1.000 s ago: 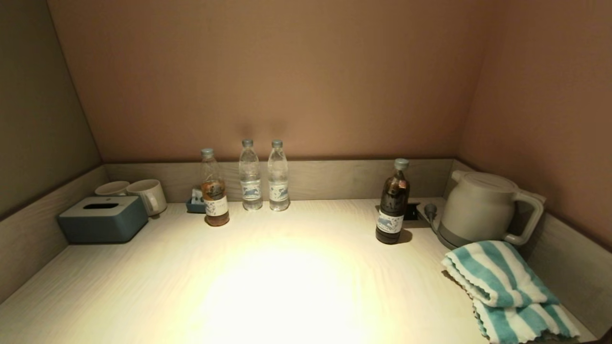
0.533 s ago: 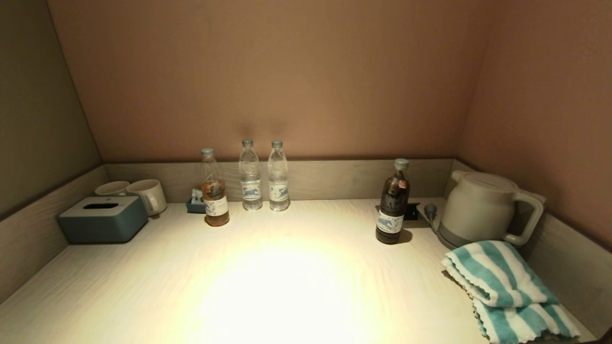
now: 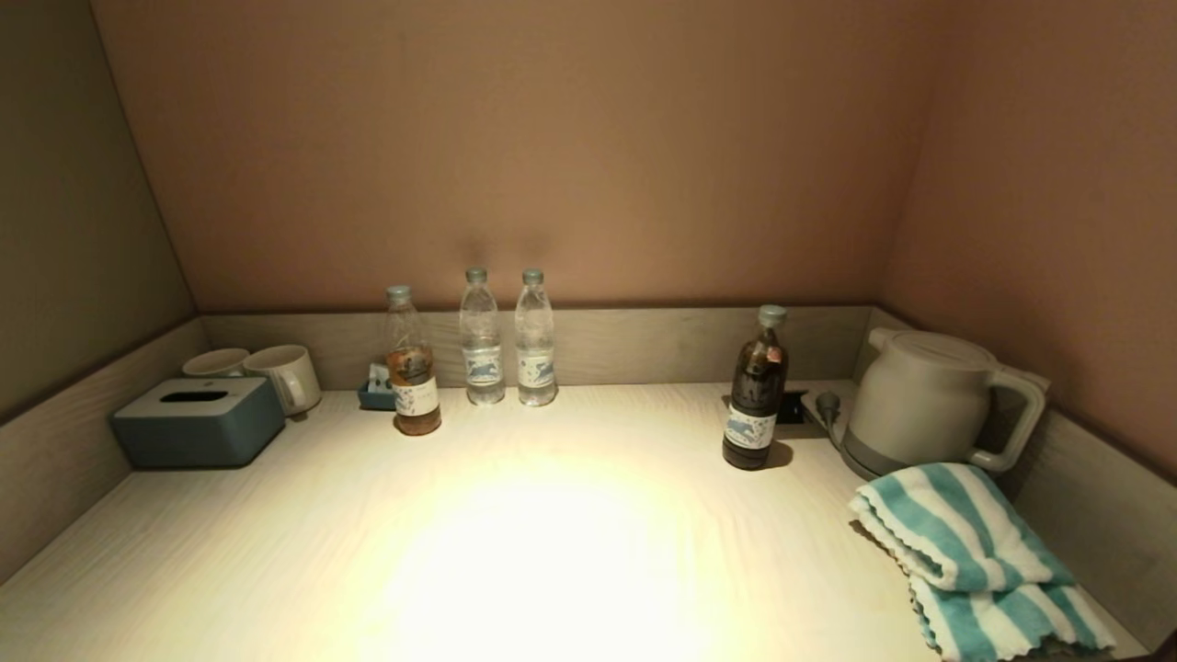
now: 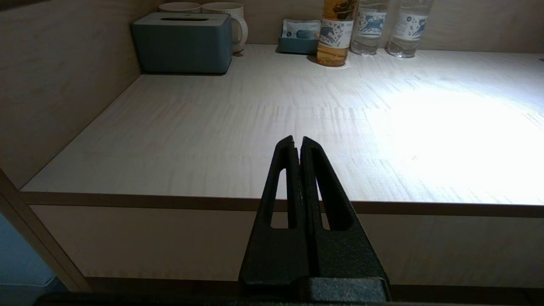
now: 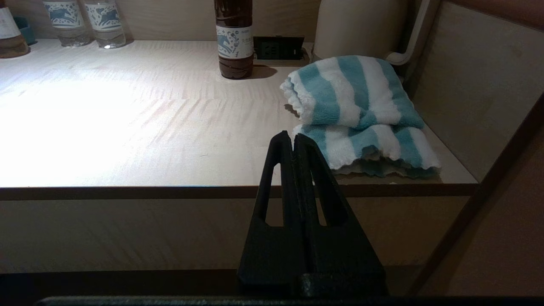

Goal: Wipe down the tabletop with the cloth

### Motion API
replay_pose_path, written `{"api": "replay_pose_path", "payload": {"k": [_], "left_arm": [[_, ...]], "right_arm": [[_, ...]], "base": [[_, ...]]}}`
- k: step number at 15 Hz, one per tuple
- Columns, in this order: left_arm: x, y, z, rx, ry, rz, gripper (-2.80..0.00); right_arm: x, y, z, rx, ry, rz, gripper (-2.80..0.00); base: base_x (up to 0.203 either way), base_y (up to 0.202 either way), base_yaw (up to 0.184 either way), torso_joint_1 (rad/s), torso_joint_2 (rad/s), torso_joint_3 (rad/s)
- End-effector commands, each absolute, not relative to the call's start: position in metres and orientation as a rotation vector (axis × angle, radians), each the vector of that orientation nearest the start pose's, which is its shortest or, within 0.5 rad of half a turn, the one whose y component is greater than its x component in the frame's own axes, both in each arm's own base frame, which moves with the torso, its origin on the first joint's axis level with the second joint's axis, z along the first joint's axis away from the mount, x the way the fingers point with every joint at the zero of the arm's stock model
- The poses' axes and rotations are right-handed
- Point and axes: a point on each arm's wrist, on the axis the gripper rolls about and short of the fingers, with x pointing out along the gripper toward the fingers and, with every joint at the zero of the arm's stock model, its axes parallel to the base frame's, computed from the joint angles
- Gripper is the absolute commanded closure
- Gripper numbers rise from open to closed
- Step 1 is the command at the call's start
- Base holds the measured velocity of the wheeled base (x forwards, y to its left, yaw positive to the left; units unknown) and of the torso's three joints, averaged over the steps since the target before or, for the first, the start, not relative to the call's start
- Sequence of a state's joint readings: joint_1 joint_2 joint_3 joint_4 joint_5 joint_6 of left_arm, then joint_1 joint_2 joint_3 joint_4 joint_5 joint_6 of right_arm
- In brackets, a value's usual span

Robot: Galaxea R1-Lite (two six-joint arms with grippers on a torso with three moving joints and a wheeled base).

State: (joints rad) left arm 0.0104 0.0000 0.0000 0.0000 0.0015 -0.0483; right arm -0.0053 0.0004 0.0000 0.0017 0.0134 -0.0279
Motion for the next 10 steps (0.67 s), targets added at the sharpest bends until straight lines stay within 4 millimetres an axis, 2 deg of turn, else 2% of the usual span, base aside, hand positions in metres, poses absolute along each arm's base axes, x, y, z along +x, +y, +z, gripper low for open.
{"api": "replay_pose_path", "payload": {"k": [1,10], "left_arm": [[-0.0227,-0.0002,0.0755,-0.049,0.001,0.012,0.0],[-0.0227,-0.0002,0.0755,-0.049,0.001,0.012,0.0]], "right_arm": [[-0.0228,0.0004,0.0753,-0.028,0.001,0.008,0.0],[-0.0228,0.0001,0.0752,-0.023,0.003,-0.007,0.0]], "base": [[0.0,0.0,0.0,0.0,0.0,0.0],[0.0,0.0,0.0,0.0,0.0,0.0]]}}
